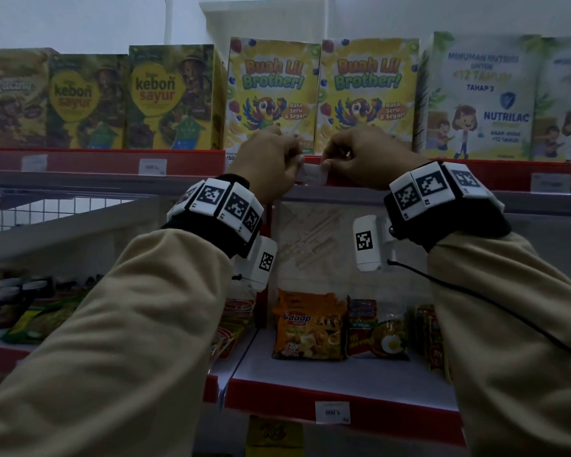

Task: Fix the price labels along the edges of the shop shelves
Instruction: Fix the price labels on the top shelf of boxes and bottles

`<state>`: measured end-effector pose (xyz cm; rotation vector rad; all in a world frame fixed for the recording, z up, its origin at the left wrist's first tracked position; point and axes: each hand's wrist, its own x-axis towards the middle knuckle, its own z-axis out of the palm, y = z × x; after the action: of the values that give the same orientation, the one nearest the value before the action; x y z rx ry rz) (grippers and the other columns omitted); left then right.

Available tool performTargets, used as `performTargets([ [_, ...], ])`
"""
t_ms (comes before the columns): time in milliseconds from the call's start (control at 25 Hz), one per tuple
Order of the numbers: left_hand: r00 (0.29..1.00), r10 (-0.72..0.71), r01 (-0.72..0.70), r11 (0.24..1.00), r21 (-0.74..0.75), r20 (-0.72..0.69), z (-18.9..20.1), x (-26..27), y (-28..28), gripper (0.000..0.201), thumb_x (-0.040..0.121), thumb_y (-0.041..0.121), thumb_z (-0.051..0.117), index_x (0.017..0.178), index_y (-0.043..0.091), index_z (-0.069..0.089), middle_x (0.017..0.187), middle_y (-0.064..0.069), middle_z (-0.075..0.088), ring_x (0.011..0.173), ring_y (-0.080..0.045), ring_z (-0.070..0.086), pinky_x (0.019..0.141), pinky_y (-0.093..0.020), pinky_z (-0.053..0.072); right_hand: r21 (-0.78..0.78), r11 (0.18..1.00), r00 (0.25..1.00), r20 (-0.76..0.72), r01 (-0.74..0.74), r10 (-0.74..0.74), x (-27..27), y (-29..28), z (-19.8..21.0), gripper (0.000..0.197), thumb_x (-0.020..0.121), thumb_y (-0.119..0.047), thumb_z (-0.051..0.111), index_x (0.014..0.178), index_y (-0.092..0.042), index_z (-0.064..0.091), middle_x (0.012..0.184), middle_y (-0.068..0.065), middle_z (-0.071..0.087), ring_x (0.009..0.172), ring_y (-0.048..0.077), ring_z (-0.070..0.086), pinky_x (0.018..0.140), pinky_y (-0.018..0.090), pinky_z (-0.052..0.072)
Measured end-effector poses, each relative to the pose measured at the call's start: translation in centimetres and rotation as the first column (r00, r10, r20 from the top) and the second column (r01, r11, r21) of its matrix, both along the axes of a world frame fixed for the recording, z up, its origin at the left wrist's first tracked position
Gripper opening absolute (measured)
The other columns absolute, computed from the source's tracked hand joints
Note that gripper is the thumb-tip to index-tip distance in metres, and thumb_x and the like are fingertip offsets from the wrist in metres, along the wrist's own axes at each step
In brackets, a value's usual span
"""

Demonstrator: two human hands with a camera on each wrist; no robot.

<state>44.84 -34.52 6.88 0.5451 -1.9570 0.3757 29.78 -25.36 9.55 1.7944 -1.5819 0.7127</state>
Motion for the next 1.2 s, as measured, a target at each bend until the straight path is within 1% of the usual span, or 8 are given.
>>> performTargets([
  [240, 1.000, 0.010, -0.010, 1.000, 0.027, -0.014, 0.1, 0.1, 0.2, 0.022, 0.093, 0.022, 0.054, 0.106, 0.006, 0.062, 0.106, -0.015, 0.055, 0.099, -0.030, 0.051, 0.083, -0.034, 0.041, 0.020, 1.000, 1.000, 0.017, -0.011, 0.010, 0.0, 0.0, 0.2, 0.018, 0.092, -0.021, 0.062, 0.105, -0.010, 0.066, 0.095, 0.001, 0.059, 0.087, 0.013, 0.049, 0.075, 0.025, 0.035],
  [440, 0.998, -0.018, 0.019, 1.000, 0.022, -0.055, -0.4, 0.2, 0.2, 0.017, 0.091, 0.015, 0.056, 0.106, 0.007, 0.059, 0.110, -0.013, 0.057, 0.104, -0.028, 0.050, 0.090, -0.036, 0.041, -0.115, 0.991, 0.991, 0.106, -0.069, 0.081, -0.1, -0.3, -0.9, 0.012, 0.086, -0.017, 0.067, 0.097, -0.015, 0.063, 0.088, 0.000, 0.058, 0.081, 0.015, 0.052, 0.074, 0.029, 0.042],
  [560, 0.997, 0.001, 0.000, 1.000, 0.013, -0.081, -1.1, 0.2, 0.4, 0.019, 0.089, 0.014, 0.058, 0.106, 0.007, 0.059, 0.113, -0.013, 0.054, 0.110, -0.028, 0.046, 0.092, -0.034, 0.038, -0.246, 0.967, 0.992, 0.093, -0.059, 0.084, -0.1, -0.6, -1.9, 0.012, 0.083, -0.016, 0.069, 0.094, -0.014, 0.065, 0.099, 0.006, 0.056, 0.092, 0.021, 0.052, 0.083, 0.034, 0.044],
  [640, 0.995, 0.061, -0.063, 0.998, -0.018, -0.082, -1.7, 0.4, 0.5, 0.023, 0.089, 0.018, 0.059, 0.110, 0.010, 0.060, 0.117, -0.012, 0.051, 0.114, -0.028, 0.042, 0.096, -0.035, 0.036, -0.302, 0.953, 0.996, 0.080, -0.022, 0.048, -0.1, -0.8, -2.6, 0.014, 0.083, -0.020, 0.068, 0.096, -0.016, 0.066, 0.106, 0.007, 0.058, 0.103, 0.028, 0.049, 0.091, 0.038, 0.040],
  [720, 0.987, 0.148, -0.151, 0.987, -0.050, -0.056, -2.3, 1.0, 0.4, 0.030, 0.089, 0.023, 0.057, 0.118, 0.016, 0.060, 0.120, -0.010, 0.049, 0.116, -0.028, 0.039, 0.099, -0.038, 0.035, -0.347, 0.937, 0.996, 0.092, 0.045, -0.014, 0.0, -1.1, -3.2, 0.016, 0.084, -0.026, 0.066, 0.098, -0.020, 0.065, 0.109, 0.003, 0.058, 0.110, 0.029, 0.043, 0.093, 0.039, 0.034],
  [840, 0.992, 0.127, -0.126, 0.990, -0.065, 0.008, -3.3, 2.0, 0.1, 0.038, 0.091, 0.019, 0.053, 0.129, 0.019, 0.057, 0.124, -0.008, 0.048, 0.115, -0.026, 0.041, 0.100, -0.038, 0.036, -0.383, 0.922, 0.992, 0.126, 0.065, -0.018, 0.4, -1.2, -3.8, 0.018, 0.083, -0.022, 0.064, 0.100, -0.020, 0.063, 0.109, 0.004, 0.058, 0.110, 0.029, 0.043, 0.094, 0.040, 0.035],
  [1040, 0.992, 0.113, -0.102, 0.982, -0.161, 0.062, -3.7, 4.7, -1.2, 0.035, 0.090, 0.007, 0.048, 0.122, 0.012, 0.061, 0.122, -0.008, 0.056, 0.112, -0.027, 0.048, 0.094, -0.040, 0.041, -0.391, 0.920, 0.993, 0.119, 0.027, 0.022, 2.7, -2.7, -4.4, 0.019, 0.081, -0.008, 0.055, 0.097, -0.016, 0.063, 0.102, 0.006, 0.061, 0.104, 0.029, 0.048, 0.090, 0.036, 0.036],
  [1200, 0.991, 0.122, -0.111, 0.978, -0.179, 0.052, -3.1, 7.9, -3.5, 0.033, 0.089, 0.009, 0.049, 0.119, 0.015, 0.063, 0.116, -0.006, 0.057, 0.107, -0.027, 0.051, 0.090, -0.038, 0.041, -0.383, 0.924, 0.992, 0.122, 0.027, 0.021, 6.2, -5.4, -5.2, 0.017, 0.083, -0.012, 0.055, 0.097, -0.017, 0.065, 0.107, 0.005, 0.058, 0.109, 0.027, 0.044, 0.092, 0.038, 0.038],
])
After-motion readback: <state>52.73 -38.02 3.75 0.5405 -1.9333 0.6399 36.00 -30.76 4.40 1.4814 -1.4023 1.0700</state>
